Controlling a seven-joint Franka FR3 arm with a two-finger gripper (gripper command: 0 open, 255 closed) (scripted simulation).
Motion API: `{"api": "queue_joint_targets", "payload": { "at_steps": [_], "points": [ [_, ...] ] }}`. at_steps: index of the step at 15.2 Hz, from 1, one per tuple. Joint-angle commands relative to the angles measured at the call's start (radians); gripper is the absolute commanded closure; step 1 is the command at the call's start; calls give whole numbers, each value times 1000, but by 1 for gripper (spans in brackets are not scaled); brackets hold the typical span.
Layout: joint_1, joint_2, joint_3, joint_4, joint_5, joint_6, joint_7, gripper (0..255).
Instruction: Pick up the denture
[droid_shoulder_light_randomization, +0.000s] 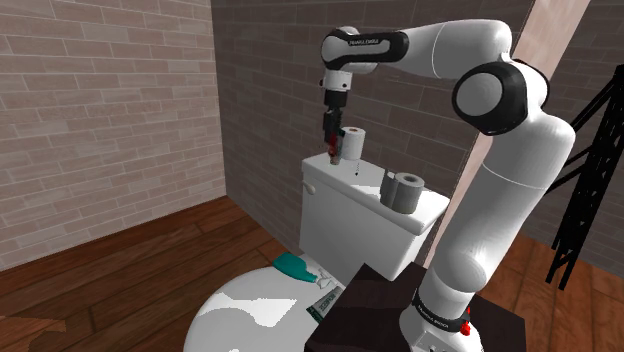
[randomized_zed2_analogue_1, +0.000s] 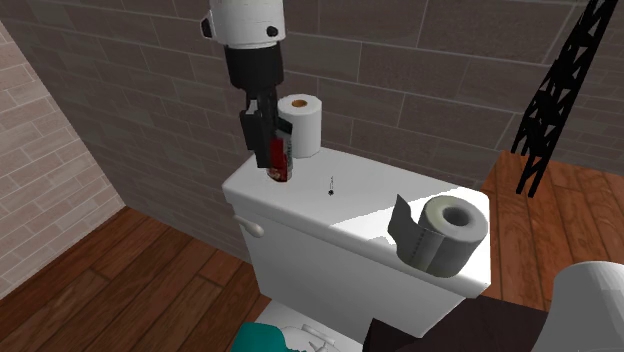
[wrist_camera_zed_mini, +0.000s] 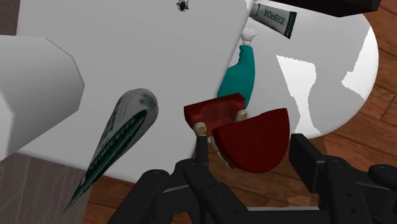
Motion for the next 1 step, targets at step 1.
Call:
{"api": "queue_joint_targets", "payload": {
  "at_steps": [1],
  "points": [
    [-1,3,-1,11,1,-9,-1,255]
  ]
}}
